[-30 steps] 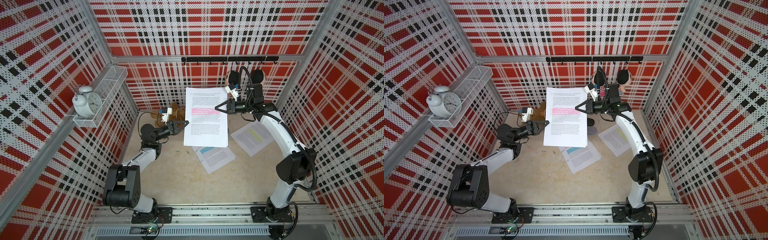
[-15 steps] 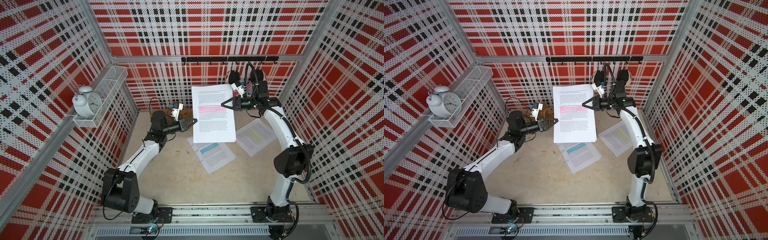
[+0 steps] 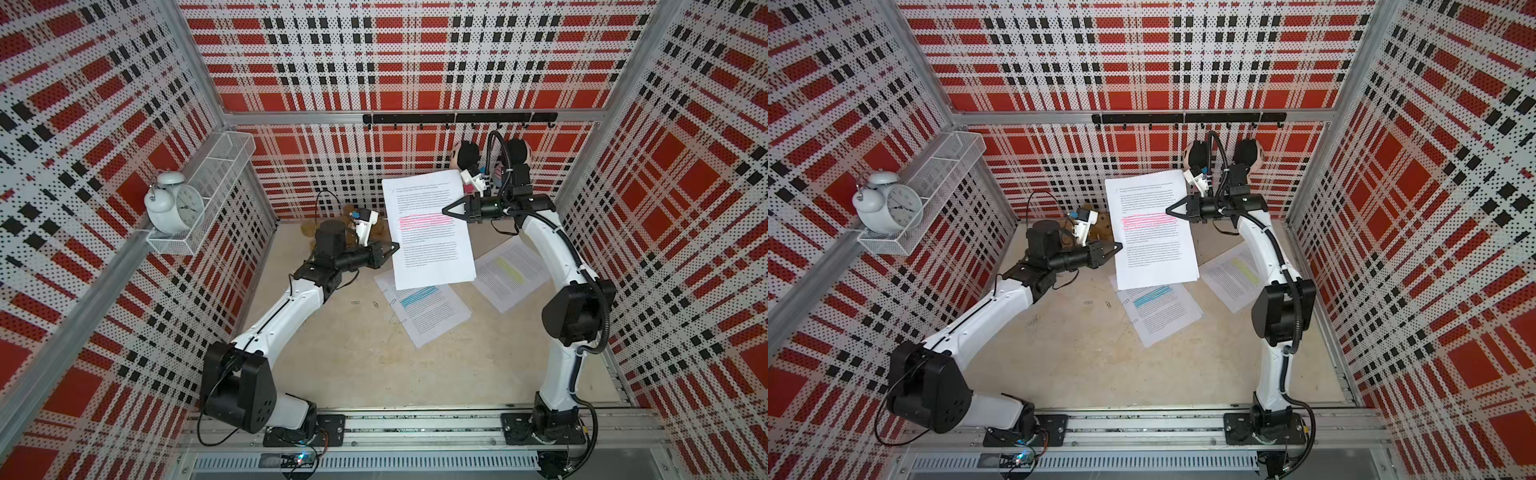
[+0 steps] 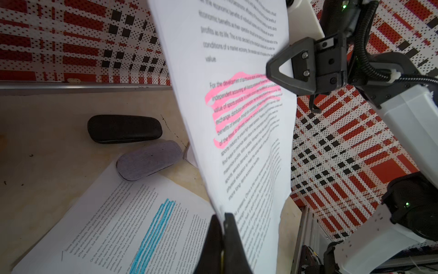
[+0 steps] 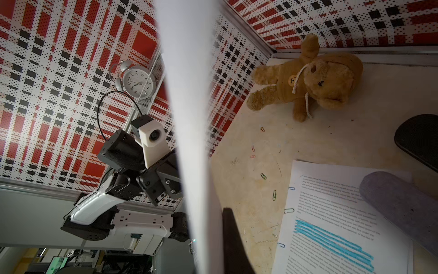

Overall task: Unclip the paperclips from the documents
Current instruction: Remove the paper clip from the document.

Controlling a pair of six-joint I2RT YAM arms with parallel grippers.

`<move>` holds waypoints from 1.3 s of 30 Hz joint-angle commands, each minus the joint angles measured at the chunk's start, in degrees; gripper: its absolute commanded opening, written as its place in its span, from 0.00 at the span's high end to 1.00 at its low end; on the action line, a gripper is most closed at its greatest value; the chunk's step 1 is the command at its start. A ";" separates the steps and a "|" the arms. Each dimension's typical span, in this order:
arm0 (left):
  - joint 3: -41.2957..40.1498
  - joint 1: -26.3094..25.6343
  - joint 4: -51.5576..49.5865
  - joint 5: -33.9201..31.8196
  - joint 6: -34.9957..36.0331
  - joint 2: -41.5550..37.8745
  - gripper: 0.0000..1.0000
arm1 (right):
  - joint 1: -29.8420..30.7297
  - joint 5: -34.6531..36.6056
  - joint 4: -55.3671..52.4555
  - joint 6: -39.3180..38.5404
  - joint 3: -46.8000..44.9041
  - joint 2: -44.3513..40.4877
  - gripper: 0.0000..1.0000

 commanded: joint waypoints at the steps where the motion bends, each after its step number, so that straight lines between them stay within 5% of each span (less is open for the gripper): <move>1: -2.12 -1.67 -19.29 -5.75 3.22 -1.35 1.00 | -7.74 6.29 12.61 -0.04 3.14 0.37 1.00; 14: -5.75 1.73 -22.84 -8.71 -1.07 -8.51 1.00 | -10.81 6.73 19.02 0.71 -5.32 -0.54 1.00; 39: -2.49 9.62 -33.93 -8.44 4.67 -9.65 1.00 | -11.43 9.19 15.76 -3.63 -8.44 -0.70 1.00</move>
